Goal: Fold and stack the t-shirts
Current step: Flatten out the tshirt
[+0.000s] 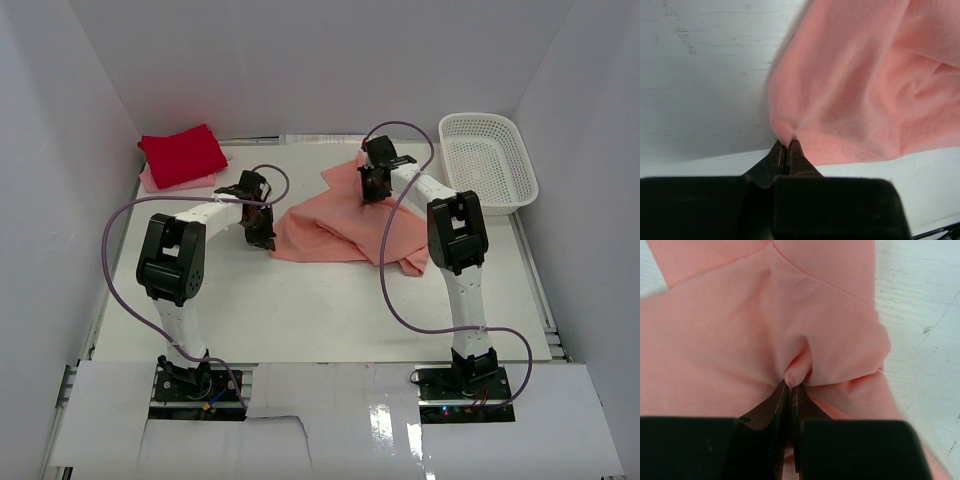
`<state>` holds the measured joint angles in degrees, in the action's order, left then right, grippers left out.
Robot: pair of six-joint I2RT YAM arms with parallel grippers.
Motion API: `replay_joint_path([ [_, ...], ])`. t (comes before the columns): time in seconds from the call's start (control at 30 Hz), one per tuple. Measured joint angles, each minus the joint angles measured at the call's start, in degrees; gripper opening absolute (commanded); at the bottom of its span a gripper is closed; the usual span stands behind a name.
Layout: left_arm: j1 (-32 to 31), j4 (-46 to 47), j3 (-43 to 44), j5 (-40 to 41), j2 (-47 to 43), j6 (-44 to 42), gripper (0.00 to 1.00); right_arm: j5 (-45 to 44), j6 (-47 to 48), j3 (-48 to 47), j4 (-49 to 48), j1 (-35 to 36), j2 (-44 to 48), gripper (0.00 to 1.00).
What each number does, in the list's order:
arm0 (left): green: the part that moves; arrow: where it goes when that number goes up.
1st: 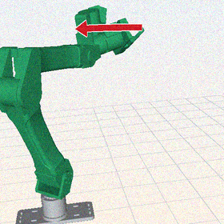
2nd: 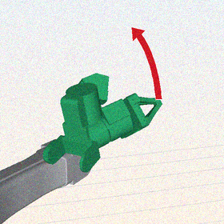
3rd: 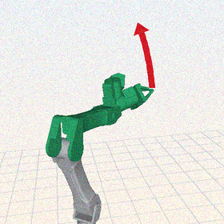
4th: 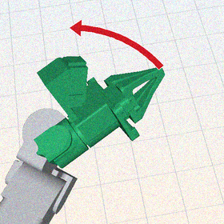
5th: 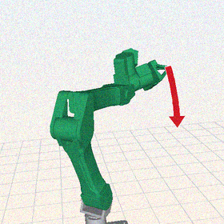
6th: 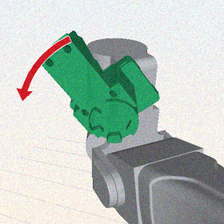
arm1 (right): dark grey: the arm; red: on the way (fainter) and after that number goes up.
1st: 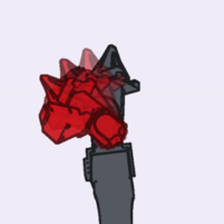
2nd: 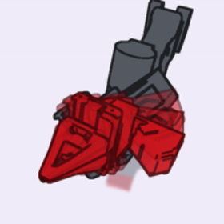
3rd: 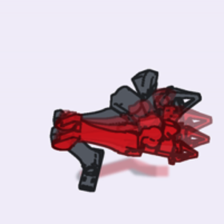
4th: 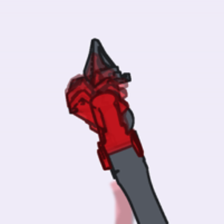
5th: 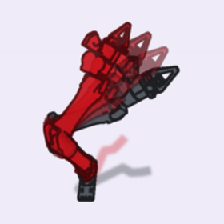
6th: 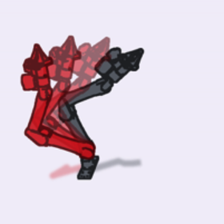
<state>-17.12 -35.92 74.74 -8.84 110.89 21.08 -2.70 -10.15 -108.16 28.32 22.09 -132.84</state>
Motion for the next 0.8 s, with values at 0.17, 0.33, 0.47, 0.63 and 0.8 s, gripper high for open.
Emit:
replay_joint_path([
  [0.17, 0.0, -2.0, 1.5, 0.5, 0.5, 0.2, 0.0, 3.9, 0.0, -0.3, 0.4, -0.3, 0.1, 0.08],
  [0.33, 3.0, -8.5, 11.2, 0.0, 4.1, -0.1, 0.0, 13.1, 0.1, 0.2, 0.0, -0.6, 2.7, 0.08],
  [0.47, 8.7, -11.7, 24.3, -0.7, 6.0, -0.3, 0.0, 20.4, 0.8, 6.3, -1.9, -0.6, 12.9, 0.08],
  [0.63, 12.2, -12.6, 27.3, 0.4, 0.2, -0.3, 0.0, 30.9, 1.4, 30.5, -13.7, -0.5, 39.6, 0.08],
  [0.8, 11.0, -13.9, 17.8, 0.0, -12.1, -0.7, 0.0, 35.4, -0.2, 56.2, -13.0, 0.7, 57.7, 0.37],
])
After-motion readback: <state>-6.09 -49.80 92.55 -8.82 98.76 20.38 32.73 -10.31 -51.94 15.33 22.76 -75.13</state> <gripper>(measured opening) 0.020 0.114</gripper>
